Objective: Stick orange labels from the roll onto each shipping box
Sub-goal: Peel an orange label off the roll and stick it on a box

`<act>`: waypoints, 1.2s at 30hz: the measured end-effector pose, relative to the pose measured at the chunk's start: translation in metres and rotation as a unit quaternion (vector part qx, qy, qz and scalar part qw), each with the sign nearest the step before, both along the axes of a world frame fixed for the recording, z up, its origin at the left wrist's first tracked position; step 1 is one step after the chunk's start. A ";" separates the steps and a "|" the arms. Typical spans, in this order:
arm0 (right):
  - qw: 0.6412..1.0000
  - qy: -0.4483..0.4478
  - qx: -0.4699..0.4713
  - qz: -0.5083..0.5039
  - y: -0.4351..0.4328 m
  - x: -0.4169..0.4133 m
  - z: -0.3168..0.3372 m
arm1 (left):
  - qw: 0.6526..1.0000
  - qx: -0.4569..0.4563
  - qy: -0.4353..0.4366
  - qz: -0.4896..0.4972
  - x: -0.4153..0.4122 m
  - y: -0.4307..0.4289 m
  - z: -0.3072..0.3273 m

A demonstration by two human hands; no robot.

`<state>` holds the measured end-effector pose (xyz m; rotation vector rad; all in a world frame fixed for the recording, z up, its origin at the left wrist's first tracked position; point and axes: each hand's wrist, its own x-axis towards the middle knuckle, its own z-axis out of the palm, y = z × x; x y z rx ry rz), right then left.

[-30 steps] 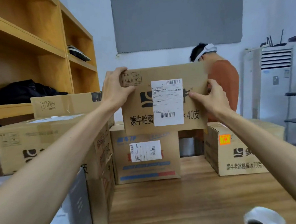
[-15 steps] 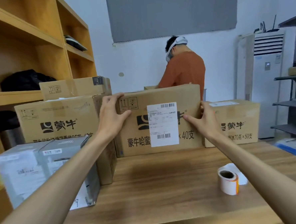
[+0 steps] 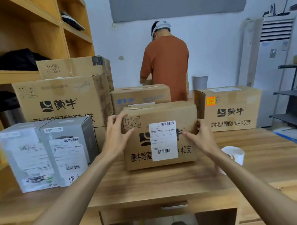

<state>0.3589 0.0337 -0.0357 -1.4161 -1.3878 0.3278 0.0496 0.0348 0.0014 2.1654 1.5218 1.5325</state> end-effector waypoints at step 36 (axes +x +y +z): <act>0.942 -0.310 -0.114 0.062 -0.079 0.135 -0.039 | 0.931 -0.048 0.236 -0.276 0.246 -0.025 -0.098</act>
